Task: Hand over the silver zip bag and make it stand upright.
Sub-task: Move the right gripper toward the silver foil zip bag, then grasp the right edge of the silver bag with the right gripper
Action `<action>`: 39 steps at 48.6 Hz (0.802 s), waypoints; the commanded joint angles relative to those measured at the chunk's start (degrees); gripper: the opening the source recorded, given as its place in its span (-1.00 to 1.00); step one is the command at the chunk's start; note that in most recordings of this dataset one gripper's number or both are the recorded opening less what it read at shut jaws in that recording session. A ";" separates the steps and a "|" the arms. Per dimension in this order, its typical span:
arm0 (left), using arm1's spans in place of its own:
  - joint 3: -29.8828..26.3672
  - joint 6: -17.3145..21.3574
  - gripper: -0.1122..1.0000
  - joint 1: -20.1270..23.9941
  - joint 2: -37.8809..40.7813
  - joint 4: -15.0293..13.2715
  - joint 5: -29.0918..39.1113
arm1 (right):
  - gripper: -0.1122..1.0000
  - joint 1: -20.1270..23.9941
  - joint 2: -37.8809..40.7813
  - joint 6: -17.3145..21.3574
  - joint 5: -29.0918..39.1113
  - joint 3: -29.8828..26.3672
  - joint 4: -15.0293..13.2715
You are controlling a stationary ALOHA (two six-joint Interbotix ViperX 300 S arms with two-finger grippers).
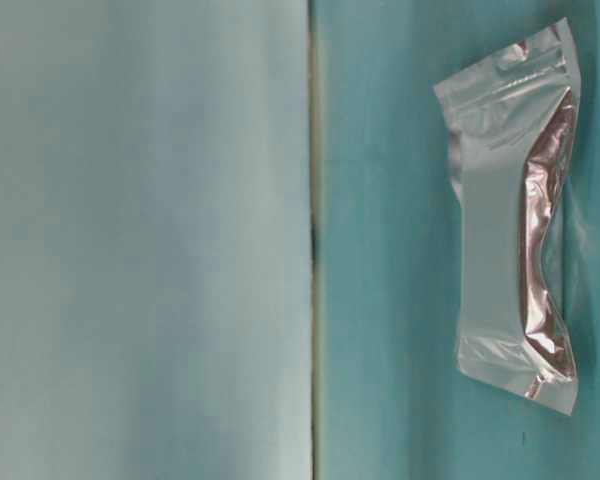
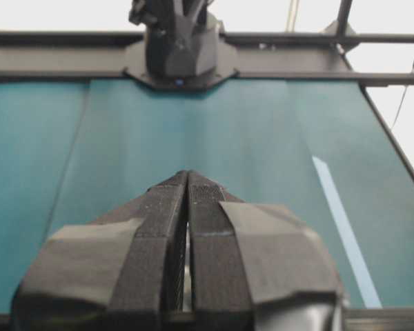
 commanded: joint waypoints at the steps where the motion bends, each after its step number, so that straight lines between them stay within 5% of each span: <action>1: -1.67 -0.18 -0.81 -0.09 0.09 0.18 0.79 | -0.80 -0.79 3.08 1.93 -0.88 -0.88 3.16; 16: -1.58 0.09 -0.81 0.09 0.44 0.18 2.29 | -0.71 -0.88 12.39 2.99 -2.46 -1.23 5.19; 32: -1.32 0.00 -0.81 0.35 0.44 0.18 2.29 | 0.78 0.09 17.84 7.29 -7.73 -1.32 11.07; 39: -1.23 0.00 -0.81 0.62 0.44 0.18 2.37 | 0.82 1.93 20.04 9.67 -11.60 -1.14 12.48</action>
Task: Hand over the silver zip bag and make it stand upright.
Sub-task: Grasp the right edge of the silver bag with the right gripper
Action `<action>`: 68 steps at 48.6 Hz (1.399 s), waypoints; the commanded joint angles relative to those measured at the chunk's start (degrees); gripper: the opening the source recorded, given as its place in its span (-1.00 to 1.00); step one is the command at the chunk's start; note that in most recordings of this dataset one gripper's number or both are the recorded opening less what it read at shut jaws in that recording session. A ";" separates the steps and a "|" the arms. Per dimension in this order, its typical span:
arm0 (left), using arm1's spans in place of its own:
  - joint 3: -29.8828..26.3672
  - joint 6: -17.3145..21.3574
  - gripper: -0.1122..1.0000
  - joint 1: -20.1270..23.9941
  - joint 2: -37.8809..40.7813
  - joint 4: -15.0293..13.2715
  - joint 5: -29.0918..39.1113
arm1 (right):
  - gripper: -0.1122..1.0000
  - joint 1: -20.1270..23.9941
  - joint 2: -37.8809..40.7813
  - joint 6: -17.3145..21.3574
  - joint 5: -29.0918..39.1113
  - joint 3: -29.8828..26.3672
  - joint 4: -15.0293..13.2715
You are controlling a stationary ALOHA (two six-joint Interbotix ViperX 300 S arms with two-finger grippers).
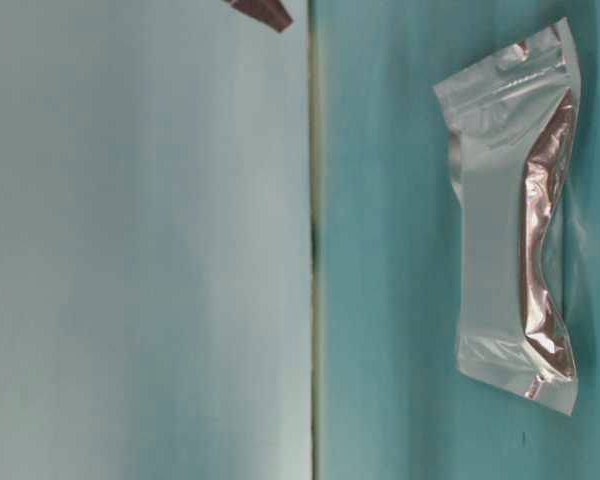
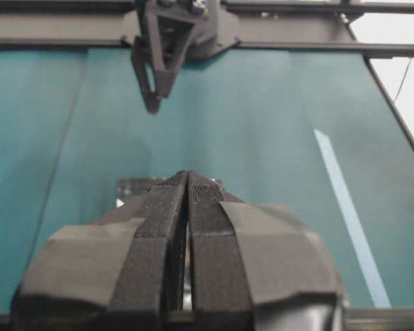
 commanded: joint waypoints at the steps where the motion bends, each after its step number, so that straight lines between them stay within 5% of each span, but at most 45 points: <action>1: -1.23 0.09 -0.81 0.35 0.26 0.09 -0.26 | 0.82 1.49 1.49 2.11 -2.37 -0.53 0.70; 28: -1.05 -0.18 -0.81 0.97 0.18 0.09 1.41 | 0.84 8.44 22.41 15.64 -16.26 -4.57 0.62; 68: -1.05 -0.35 -0.81 1.14 0.26 0.09 2.37 | 0.84 7.21 30.23 16.26 -17.31 -10.81 0.35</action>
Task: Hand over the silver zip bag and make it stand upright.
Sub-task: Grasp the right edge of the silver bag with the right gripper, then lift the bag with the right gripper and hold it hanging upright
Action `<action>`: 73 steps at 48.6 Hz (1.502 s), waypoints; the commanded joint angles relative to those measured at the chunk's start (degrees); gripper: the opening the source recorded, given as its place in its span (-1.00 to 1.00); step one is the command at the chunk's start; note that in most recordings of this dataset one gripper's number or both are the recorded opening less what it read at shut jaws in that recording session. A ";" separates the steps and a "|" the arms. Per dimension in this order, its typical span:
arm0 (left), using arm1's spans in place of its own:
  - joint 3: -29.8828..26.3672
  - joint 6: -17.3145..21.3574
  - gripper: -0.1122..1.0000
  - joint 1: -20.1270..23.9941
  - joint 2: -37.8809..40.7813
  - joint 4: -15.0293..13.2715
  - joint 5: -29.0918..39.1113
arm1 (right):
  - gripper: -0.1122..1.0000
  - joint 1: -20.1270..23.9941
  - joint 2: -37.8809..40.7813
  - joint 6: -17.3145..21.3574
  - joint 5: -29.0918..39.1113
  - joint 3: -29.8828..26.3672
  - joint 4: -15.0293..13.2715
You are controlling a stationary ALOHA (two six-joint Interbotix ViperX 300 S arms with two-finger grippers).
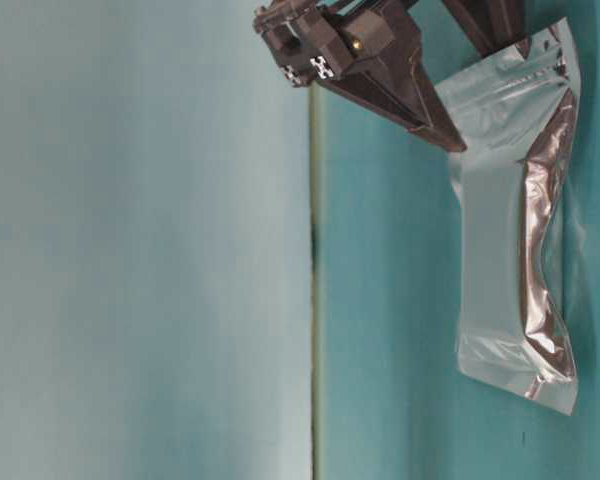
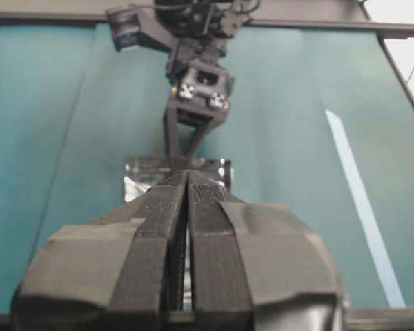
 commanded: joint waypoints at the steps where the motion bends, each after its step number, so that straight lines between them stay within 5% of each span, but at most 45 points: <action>1: -1.05 -0.09 -0.81 0.00 0.18 0.18 -0.18 | 0.84 -0.44 0.26 0.53 -0.09 -0.88 -0.18; 26: -0.79 0.00 -0.81 0.09 0.09 0.18 -0.18 | 0.71 -2.20 0.70 0.70 2.37 -1.41 0.18; 30: -0.79 0.00 -0.81 0.00 0.00 0.18 -0.18 | 0.49 -2.64 0.70 0.53 3.52 -1.49 0.18; 39: -0.79 0.00 -0.81 0.09 -0.18 0.18 -0.18 | -0.45 -2.72 0.70 0.26 4.31 -1.23 0.26; 44: -0.79 0.00 -0.81 0.00 -0.18 0.18 -0.18 | -0.77 -2.72 0.62 0.09 4.22 -1.14 0.18; 62: -0.79 0.00 -0.81 0.00 -0.18 0.18 -0.18 | -0.78 -2.72 0.18 -0.62 4.31 -1.49 -0.18; 73: -0.79 -0.18 -0.81 -0.26 0.09 0.18 0.44 | -0.78 -3.25 -3.60 -6.15 7.21 -2.64 -0.35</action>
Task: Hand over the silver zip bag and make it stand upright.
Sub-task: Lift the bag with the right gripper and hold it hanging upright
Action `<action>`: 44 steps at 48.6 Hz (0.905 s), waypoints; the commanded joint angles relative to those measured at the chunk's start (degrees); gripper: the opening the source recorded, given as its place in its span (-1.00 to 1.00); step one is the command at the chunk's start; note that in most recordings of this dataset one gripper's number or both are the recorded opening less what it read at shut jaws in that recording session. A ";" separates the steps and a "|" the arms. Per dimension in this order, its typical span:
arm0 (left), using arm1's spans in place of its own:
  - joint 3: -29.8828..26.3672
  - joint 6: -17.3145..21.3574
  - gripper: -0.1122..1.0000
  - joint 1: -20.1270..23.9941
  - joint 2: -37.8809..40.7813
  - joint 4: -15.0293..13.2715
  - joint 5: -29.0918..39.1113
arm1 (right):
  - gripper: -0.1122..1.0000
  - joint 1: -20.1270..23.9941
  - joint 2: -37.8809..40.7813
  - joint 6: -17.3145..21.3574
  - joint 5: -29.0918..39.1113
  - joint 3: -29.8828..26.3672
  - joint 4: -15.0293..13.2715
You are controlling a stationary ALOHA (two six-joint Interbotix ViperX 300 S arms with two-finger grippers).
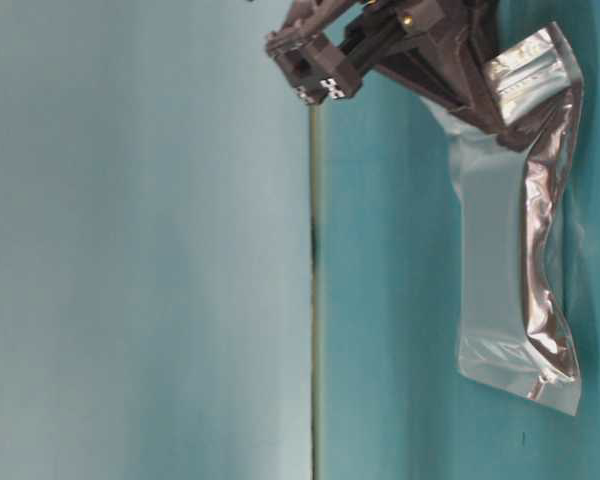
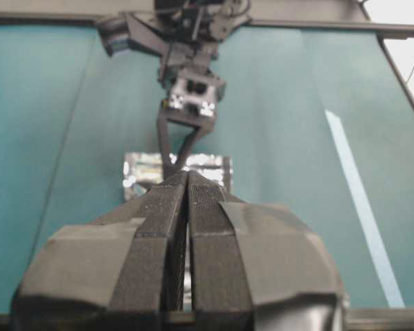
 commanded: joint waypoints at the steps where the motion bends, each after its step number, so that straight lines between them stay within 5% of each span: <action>1: -0.79 -0.09 -0.81 -0.18 0.26 0.18 0.44 | -0.78 -0.44 -2.90 -3.16 2.02 -1.23 -0.26; 27: -0.79 -5.71 -0.81 1.32 0.35 0.18 1.67 | -0.78 -10.63 -14.68 -31.46 35.42 -14.41 -1.14; 34: -0.70 -6.94 -0.81 1.14 0.35 0.18 1.67 | -0.78 -12.48 -14.77 -34.01 47.11 -19.42 -4.48; 44: -0.62 -6.50 -0.81 1.23 0.26 0.18 2.02 | -0.78 -13.89 -13.71 -34.10 64.51 -26.37 -13.80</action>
